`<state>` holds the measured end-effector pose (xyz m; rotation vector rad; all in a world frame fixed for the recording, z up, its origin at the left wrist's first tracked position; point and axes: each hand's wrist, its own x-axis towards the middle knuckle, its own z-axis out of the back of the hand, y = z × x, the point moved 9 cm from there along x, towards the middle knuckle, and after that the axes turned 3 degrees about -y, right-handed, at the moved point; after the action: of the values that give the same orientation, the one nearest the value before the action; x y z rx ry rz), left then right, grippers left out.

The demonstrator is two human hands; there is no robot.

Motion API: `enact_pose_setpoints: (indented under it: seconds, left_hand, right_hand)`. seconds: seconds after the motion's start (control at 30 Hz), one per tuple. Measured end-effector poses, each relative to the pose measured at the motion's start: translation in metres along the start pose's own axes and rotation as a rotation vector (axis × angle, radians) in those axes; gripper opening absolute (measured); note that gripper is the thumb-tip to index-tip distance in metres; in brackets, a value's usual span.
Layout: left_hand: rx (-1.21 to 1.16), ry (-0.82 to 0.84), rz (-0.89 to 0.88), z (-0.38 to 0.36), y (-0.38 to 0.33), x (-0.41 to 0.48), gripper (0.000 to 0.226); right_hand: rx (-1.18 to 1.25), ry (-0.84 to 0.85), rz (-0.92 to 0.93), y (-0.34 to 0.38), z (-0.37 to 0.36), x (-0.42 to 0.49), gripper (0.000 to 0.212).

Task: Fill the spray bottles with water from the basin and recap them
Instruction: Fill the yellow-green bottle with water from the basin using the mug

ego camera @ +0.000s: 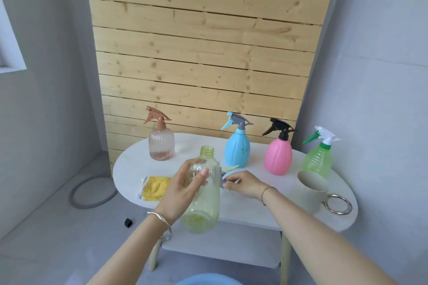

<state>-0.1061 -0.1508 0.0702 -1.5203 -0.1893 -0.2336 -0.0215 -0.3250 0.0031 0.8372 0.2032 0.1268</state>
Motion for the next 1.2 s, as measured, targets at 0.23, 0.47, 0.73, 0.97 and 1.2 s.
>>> enact_pose_setpoints:
  seconds: [0.23, 0.47, 0.73, 0.97, 1.2]
  left_hand:
    - [-0.014, -0.02, 0.025, 0.005, 0.021, -0.006, 0.047]
    - [-0.019, 0.02, 0.015, -0.014, 0.024, -0.012, 0.045]
    - [-0.08, 0.138, 0.025, -0.07, 0.022, -0.023, 0.043]
    - [-0.1, 0.168, 0.046, -0.094, 0.033, -0.039, 0.045]
    - [-0.074, 0.221, 0.079, -0.086, 0.05, -0.056, 0.057]
  right_hand:
    - [-0.026, -0.092, -0.036, -0.028, -0.003, 0.013, 0.029]
    - [-0.09, -0.523, 0.165, 0.005, 0.078, -0.037, 0.027]
    - [-0.04, -0.851, -0.414, -0.124, 0.185, -0.139, 0.057]
    - [0.233, -0.842, -0.451, -0.152, 0.167, -0.151, 0.054]
    - [0.46, -0.955, -0.28, -0.167, 0.159, -0.169, 0.024]
